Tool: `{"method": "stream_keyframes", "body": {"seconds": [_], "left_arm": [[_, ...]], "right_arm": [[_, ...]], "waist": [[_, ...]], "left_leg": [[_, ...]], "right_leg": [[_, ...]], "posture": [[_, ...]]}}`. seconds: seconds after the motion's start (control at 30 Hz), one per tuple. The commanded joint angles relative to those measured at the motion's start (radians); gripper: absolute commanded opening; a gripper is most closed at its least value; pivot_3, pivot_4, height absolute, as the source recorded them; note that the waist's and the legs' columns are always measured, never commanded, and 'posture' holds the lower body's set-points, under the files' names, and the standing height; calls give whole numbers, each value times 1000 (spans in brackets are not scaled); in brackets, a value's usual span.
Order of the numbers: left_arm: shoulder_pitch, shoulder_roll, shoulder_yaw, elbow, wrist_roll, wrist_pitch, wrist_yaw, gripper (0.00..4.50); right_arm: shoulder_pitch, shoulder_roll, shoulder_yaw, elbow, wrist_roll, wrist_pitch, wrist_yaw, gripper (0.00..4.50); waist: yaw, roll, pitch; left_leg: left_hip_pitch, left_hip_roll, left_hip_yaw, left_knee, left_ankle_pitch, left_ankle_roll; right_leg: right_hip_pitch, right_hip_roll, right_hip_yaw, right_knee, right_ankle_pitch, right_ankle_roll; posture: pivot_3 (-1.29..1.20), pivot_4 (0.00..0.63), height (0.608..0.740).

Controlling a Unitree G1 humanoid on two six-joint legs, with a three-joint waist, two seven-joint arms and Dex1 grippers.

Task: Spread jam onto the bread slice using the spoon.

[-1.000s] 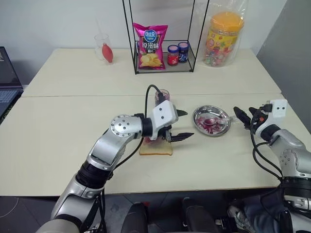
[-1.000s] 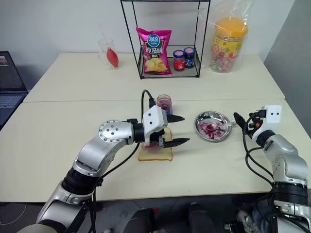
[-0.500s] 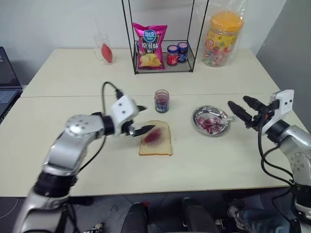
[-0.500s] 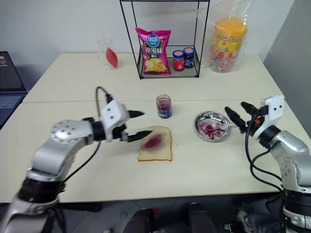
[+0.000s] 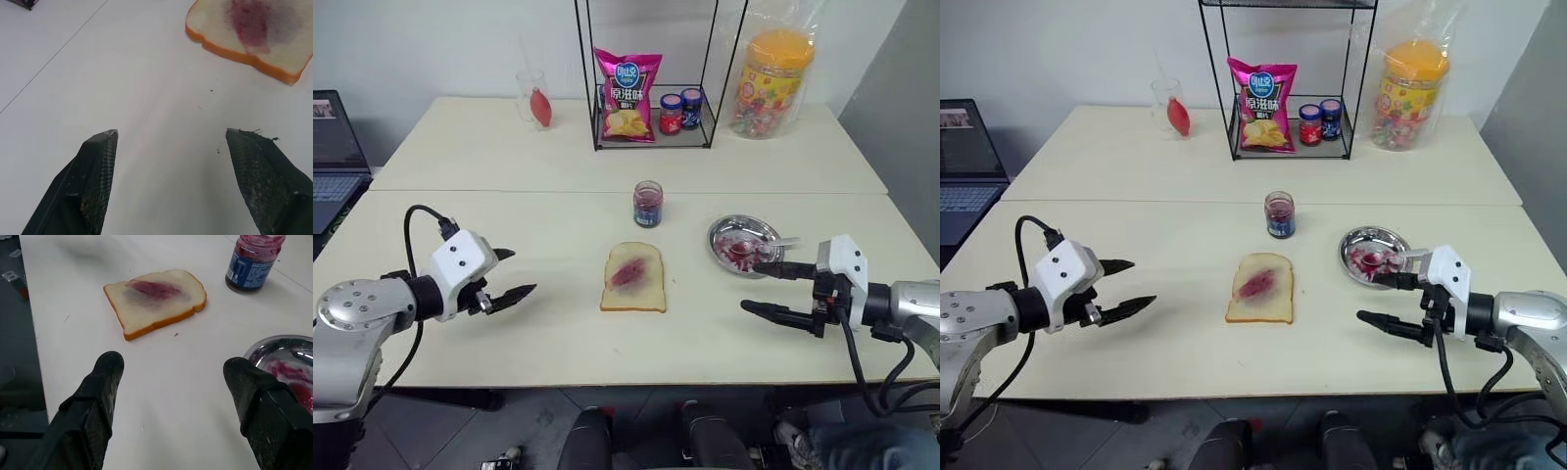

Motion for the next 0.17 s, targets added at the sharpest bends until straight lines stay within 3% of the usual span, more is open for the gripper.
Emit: {"method": "stream_keyframes", "body": {"seconds": [0.03,0.17], "left_arm": [[-8,-6,26,-47,-28,-5,12,3661],[-19,-10,8,-48,-47,2,4,3661]], "right_arm": [[20,-19,-67,-6,-1,-20,16,3620],[46,-15,-98,-7,-12,-28,8,3620]], "waist": [[1,0,0],[4,0,0]], "left_leg": [[0,0,0,0,0,0],[0,0,0,0,0,0]], "right_leg": [[0,0,0,0,0,0],[0,0,0,0,0,0]], "posture": [[0,150,740],[0,150,740]]}}
